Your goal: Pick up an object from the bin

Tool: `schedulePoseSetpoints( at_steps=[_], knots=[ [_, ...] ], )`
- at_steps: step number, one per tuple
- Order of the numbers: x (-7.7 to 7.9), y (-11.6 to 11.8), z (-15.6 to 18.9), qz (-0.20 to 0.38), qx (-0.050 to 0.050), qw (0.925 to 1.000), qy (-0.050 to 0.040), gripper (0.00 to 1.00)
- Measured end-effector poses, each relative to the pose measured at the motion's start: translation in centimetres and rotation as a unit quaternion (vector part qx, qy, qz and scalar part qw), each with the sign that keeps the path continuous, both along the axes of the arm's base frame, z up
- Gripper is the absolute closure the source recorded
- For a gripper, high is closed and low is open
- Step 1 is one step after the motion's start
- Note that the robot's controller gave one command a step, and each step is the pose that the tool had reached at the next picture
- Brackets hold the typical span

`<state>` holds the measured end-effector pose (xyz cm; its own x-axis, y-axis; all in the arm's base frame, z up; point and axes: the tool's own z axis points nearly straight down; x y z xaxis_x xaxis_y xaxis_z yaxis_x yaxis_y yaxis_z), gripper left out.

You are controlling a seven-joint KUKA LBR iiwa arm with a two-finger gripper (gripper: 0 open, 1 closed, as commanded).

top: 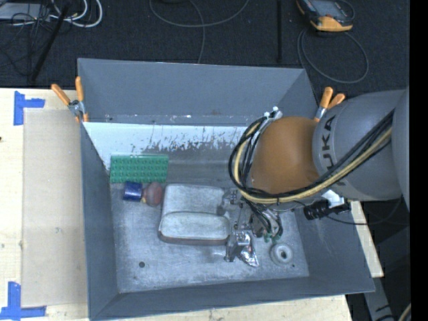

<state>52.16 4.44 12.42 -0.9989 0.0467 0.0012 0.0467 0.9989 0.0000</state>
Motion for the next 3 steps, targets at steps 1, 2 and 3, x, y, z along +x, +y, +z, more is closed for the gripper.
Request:
schedulePoseSetpoints(
  at_steps=[1,2,3],
  knots=[
    [0.0,-5.2,-5.1,-0.091,-0.001,0.9959,-0.0033,0.00],
    [-0.2,-4.9,-5.1,-0.090,0.001,0.9959,0.0018,1.00],
    [-0.1,-5.2,5.3,-0.065,0.000,0.9979,-0.0038,1.00]
  ],
)
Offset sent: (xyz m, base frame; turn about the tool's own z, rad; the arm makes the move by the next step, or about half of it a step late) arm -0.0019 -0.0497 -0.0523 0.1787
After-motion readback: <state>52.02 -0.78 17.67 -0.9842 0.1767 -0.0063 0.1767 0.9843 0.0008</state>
